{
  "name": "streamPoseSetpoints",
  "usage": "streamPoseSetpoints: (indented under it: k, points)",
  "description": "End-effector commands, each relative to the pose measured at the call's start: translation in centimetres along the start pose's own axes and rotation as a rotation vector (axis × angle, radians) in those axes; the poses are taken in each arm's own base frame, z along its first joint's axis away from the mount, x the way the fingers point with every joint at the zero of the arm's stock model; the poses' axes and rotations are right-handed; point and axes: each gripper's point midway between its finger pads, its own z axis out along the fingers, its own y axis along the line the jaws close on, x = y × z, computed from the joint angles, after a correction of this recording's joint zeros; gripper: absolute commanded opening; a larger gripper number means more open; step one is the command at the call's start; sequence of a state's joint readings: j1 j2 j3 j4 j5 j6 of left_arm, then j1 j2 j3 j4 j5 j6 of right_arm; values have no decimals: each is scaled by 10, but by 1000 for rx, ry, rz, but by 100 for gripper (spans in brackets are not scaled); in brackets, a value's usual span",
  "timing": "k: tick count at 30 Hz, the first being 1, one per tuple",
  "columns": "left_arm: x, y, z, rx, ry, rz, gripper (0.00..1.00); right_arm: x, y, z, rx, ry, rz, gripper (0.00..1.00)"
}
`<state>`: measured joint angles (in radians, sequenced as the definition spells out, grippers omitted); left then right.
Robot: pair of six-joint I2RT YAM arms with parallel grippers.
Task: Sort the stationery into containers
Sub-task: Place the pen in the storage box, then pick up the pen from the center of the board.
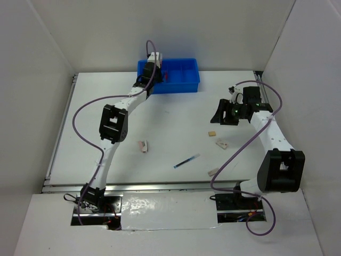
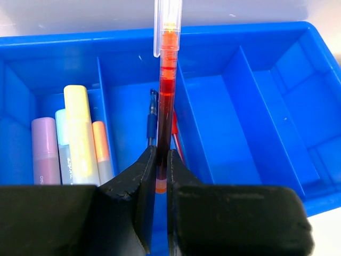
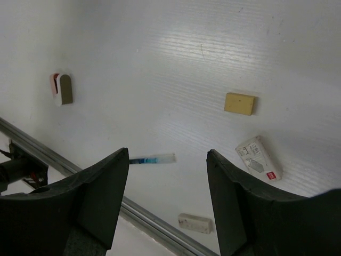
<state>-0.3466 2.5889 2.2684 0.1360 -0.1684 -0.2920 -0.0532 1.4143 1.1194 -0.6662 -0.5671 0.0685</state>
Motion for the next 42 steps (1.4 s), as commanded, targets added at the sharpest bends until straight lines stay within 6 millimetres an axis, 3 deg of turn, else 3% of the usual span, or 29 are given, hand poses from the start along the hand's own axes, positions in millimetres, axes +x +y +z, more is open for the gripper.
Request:
streamPoseSetpoints:
  k: [1,5,9,10,12,13,15,16,17,18,19,20,21,23,24,26,27,29,30,31,32,37,42]
  points:
    - [-21,4,4,-2,-74,-17,4,-14,4,-5,-24,-37,-28,67]
    - [-23,2,1,26,-61,-20,35,-18,4,-7,-23,-42,-28,67]
    - [-61,-5,-12,48,-109,-2,44,-20,9,-10,-32,-46,-27,67]
    - [-88,-8,-24,56,-148,0,45,-22,10,-12,-33,-51,-26,67]
    - [-121,-11,-41,68,-197,4,50,-24,14,-17,-38,-67,-34,67]
    - [-153,-18,-62,94,-236,2,50,-25,16,-19,-40,-73,-33,66]
    - [-171,-20,-86,118,-213,7,47,-28,22,-26,-44,-94,-40,66]
    - [-185,-30,-115,170,-203,17,47,-28,24,-28,-47,-101,-38,66]
    - [-181,-36,-129,191,-170,26,46,-30,28,-34,-46,-123,-50,67]
    - [-172,-41,-146,207,-124,34,43,-30,29,-36,-45,-133,-52,67]
    - [-147,-53,-180,257,-36,53,41,-27,28,-38,-39,-135,-46,66]
    - [-129,-60,-198,276,10,72,42,-27,29,-40,-37,-144,-48,67]
    - [-98,-58,-234,281,73,113,43,-27,32,-45,-34,-160,-55,67]
    - [-56,-79,-276,310,147,145,47,-24,31,-50,-23,-178,-57,67]
    - [-23,-95,-312,356,205,160,47,-22,31,-51,-23,-180,-51,67]
    - [15,-95,-340,362,300,165,44,-19,31,-54,-16,-195,-49,67]
    - [47,-91,-360,392,357,160,44,-19,30,-54,-14,-199,-44,67]
    - [68,-101,-380,473,391,88,46,-16,30,-56,-13,-202,-44,67]
    - [89,-103,-393,505,426,84,46,-15,29,-56,-13,-199,-39,67]
    - [93,-108,-396,524,419,74,48,-14,30,-58,-14,-202,-44,67]
    - [109,-108,-403,542,454,57,48,-14,30,-59,-12,-204,-40,67]
    - [141,-110,-408,538,474,43,51,-13,28,-64,14,-223,-46,67]
    - [171,-115,-409,518,473,167,51,-13,27,-62,11,-216,-36,67]
